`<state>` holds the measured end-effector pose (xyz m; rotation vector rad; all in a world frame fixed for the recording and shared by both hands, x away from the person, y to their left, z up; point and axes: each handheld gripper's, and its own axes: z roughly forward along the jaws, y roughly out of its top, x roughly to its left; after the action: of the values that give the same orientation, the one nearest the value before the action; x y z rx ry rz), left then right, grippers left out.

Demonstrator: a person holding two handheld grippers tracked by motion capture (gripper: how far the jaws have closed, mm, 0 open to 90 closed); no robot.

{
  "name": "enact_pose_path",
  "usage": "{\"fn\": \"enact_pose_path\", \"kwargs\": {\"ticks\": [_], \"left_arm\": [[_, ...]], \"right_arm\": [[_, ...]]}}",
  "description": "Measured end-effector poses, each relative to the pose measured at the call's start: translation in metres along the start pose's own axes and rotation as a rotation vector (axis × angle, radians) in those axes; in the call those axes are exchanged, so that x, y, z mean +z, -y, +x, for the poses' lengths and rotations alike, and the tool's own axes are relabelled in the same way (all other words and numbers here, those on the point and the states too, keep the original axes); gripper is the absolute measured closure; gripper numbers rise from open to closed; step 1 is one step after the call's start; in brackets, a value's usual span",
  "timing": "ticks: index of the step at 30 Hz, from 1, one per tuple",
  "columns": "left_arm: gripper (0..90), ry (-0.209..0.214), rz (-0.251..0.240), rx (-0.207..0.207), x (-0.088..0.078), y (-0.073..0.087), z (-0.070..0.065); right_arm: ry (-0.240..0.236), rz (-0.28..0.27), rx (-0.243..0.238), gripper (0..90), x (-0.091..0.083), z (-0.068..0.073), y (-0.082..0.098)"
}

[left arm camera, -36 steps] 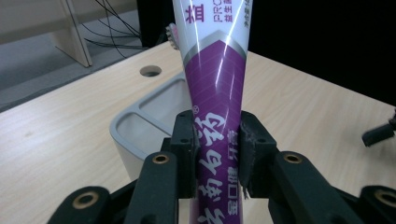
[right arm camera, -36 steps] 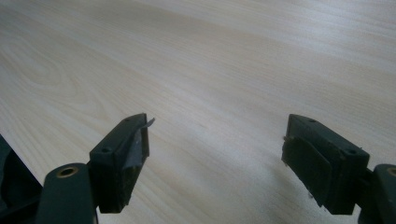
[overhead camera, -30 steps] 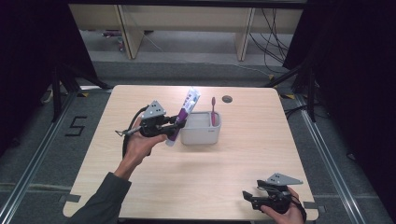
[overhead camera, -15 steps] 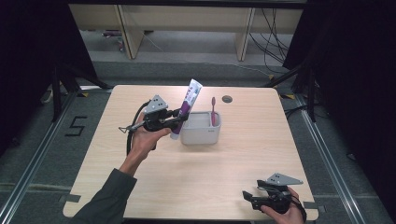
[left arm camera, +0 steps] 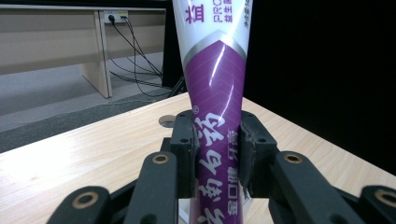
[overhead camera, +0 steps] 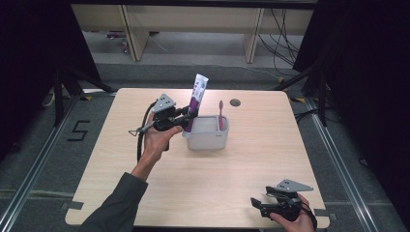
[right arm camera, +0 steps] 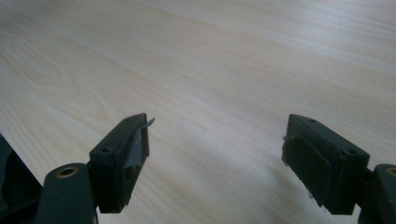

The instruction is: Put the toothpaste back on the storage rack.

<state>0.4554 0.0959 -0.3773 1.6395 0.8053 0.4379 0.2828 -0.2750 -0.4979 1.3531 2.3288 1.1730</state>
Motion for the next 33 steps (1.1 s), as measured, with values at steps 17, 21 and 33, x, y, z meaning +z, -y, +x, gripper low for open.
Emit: {"fn": "enact_pose_path", "kwargs": {"ticks": [17,21,33], "left_arm": [[70.1,-0.027,-0.056,-0.048,0.024,-0.007,-0.002],[70.1,-0.034,-0.057,-0.049,0.032,-0.007,-0.001],[70.0,-0.065,-0.093,-0.069,0.051,-0.006,0.001]], "right_arm": [[-0.003,0.001,-0.002,23.5,0.0,0.0,0.0],[-0.003,-0.001,-0.003,23.5,0.0,0.0,0.0],[0.007,0.0,-0.029,23.4,0.0,-0.001,-0.001]]}}
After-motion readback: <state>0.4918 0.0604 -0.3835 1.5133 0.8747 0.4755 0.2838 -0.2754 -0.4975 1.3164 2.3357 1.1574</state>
